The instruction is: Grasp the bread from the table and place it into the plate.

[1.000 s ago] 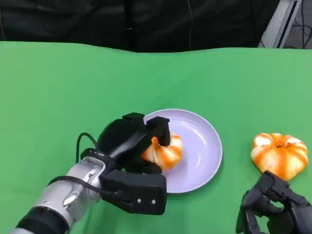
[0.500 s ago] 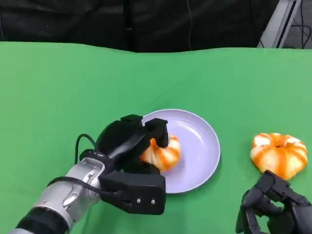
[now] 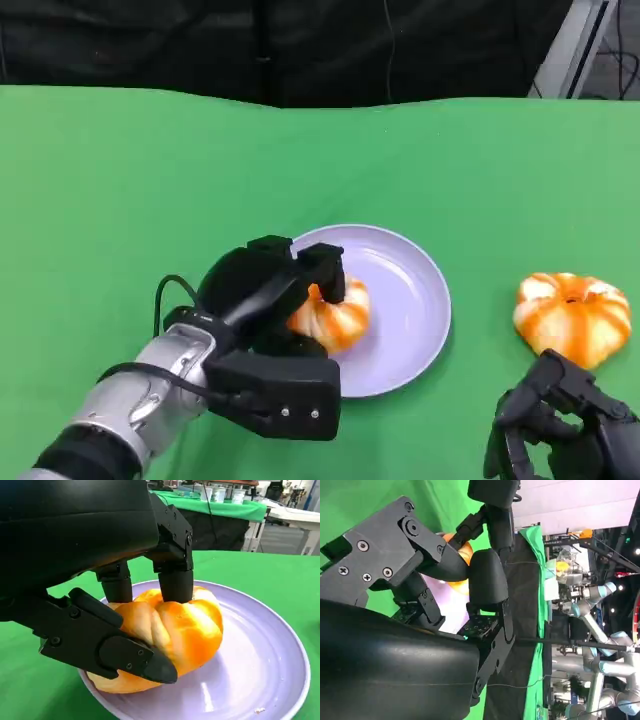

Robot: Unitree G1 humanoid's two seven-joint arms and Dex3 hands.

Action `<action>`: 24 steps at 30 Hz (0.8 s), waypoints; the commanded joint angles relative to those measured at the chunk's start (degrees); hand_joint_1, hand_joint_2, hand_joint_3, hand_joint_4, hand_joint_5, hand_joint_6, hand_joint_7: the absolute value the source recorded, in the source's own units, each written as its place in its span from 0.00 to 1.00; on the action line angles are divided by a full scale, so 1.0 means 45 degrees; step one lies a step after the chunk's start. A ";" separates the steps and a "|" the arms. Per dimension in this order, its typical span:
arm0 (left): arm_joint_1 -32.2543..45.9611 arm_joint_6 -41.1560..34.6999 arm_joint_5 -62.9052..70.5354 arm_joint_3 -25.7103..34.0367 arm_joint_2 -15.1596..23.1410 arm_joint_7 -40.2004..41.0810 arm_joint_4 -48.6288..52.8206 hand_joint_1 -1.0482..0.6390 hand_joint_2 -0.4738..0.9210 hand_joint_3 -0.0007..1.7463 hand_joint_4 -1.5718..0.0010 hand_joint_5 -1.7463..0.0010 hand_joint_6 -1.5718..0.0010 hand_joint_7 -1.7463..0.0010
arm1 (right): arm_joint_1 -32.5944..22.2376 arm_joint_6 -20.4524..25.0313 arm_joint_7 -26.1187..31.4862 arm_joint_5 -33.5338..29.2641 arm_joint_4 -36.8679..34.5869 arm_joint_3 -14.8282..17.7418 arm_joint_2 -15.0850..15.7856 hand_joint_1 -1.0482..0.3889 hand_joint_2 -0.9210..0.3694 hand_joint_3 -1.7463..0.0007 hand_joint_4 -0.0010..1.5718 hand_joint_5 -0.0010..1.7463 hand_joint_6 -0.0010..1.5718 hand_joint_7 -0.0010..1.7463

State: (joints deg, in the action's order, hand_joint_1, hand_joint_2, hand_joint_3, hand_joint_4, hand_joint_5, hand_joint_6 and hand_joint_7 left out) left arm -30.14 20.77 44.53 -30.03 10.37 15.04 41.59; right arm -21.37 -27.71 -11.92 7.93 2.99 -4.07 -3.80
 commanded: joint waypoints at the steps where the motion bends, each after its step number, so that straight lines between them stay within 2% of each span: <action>1: -0.0221 -0.0146 -0.0110 -0.0048 0.0226 -0.0573 -0.0243 0.54 1.00 0.09 0.62 0.16 0.54 0.36 | -0.0123 0.0059 0.0075 0.0078 0.0150 0.0031 0.0096 0.64 0.35 0.23 0.54 1.00 0.49 0.91; 2: -0.0201 -0.0213 -0.0129 -0.0052 0.0269 -0.0814 -0.0365 0.51 1.00 0.11 0.58 0.32 0.48 0.58 | -0.0123 0.0036 0.0085 0.0060 0.0136 0.0033 0.0094 0.64 0.35 0.23 0.54 1.00 0.49 0.91; 3: -0.0218 -0.0292 -0.0072 -0.0119 0.0381 -0.1223 -0.0536 0.49 1.00 0.12 0.55 0.43 0.41 0.74 | -0.0120 0.0021 0.0072 0.0073 0.0120 0.0031 0.0097 0.64 0.35 0.23 0.54 1.00 0.49 0.91; 4: -0.0231 -0.0330 -0.0066 -0.0169 0.0493 -0.1672 -0.0712 0.37 1.00 0.18 0.59 0.69 0.46 0.89 | -0.0118 0.0016 0.0053 0.0101 0.0110 0.0030 0.0103 0.64 0.35 0.23 0.54 1.00 0.49 0.91; 5: -0.0229 -0.0365 -0.0064 -0.0192 0.0567 -0.1988 -0.0853 0.30 1.00 0.21 0.64 0.83 0.52 0.94 | -0.0116 0.0019 0.0038 0.0126 0.0105 0.0028 0.0106 0.64 0.35 0.22 0.54 1.00 0.49 0.91; 6: -0.0216 -0.0441 -0.0070 -0.0210 0.0641 -0.2339 -0.1007 0.26 1.00 0.23 0.66 0.90 0.55 0.97 | -0.0113 0.0019 0.0033 0.0134 0.0095 0.0028 0.0105 0.64 0.35 0.22 0.54 1.00 0.49 0.91; 7: -0.0175 -0.0496 -0.0082 -0.0213 0.0696 -0.2554 -0.1153 0.19 1.00 0.27 0.77 0.96 0.63 0.99 | -0.0109 0.0020 0.0039 0.0127 0.0088 0.0027 0.0103 0.63 0.35 0.22 0.54 1.00 0.49 0.91; 11: -0.0050 -0.0519 0.0094 -0.0297 0.0852 -0.2608 -0.1464 0.09 1.00 0.36 0.95 1.00 0.78 1.00 | -0.0095 0.0022 0.0005 0.0153 0.0073 0.0019 0.0119 0.64 0.35 0.22 0.54 1.00 0.49 0.91; 13: -0.0014 -0.0513 0.0269 -0.0380 0.0920 -0.2405 -0.1554 0.05 1.00 0.42 0.99 1.00 0.85 1.00 | -0.0092 0.0046 0.0044 0.0128 0.0077 0.0023 0.0101 0.64 0.35 0.22 0.54 1.00 0.49 0.91; 17: 0.0035 -0.0542 0.0422 -0.0396 0.0947 -0.2243 -0.1754 0.03 1.00 0.46 1.00 1.00 0.90 1.00 | -0.0072 0.0032 0.0091 0.0084 0.0055 0.0030 0.0084 0.64 0.35 0.22 0.54 1.00 0.49 0.90; 24: 0.0033 -0.0499 0.0499 -0.0371 0.0946 -0.2157 -0.1860 0.00 1.00 0.48 1.00 1.00 0.92 1.00 | -0.0018 -0.0043 0.0087 0.0074 -0.0021 0.0049 0.0087 0.64 0.35 0.22 0.54 1.00 0.49 0.90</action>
State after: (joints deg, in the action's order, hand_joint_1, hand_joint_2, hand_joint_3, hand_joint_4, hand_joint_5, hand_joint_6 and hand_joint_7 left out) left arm -30.14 18.52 46.56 -31.64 13.56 4.21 34.02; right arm -21.32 -27.70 -11.80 7.90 3.07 -4.21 -3.81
